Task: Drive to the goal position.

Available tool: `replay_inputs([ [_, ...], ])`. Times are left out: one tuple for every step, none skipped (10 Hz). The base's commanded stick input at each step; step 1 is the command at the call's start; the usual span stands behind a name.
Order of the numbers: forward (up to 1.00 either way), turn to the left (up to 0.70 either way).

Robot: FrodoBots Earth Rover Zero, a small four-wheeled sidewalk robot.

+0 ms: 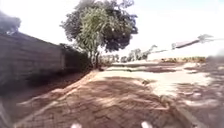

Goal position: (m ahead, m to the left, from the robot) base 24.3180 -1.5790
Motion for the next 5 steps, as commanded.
replay_inputs([
  [0.7, 0.0],
  [0.7, 0.0],
  [0.7, 0.0],
  [0.7, 0.0],
  [0.67, 0.0],
])
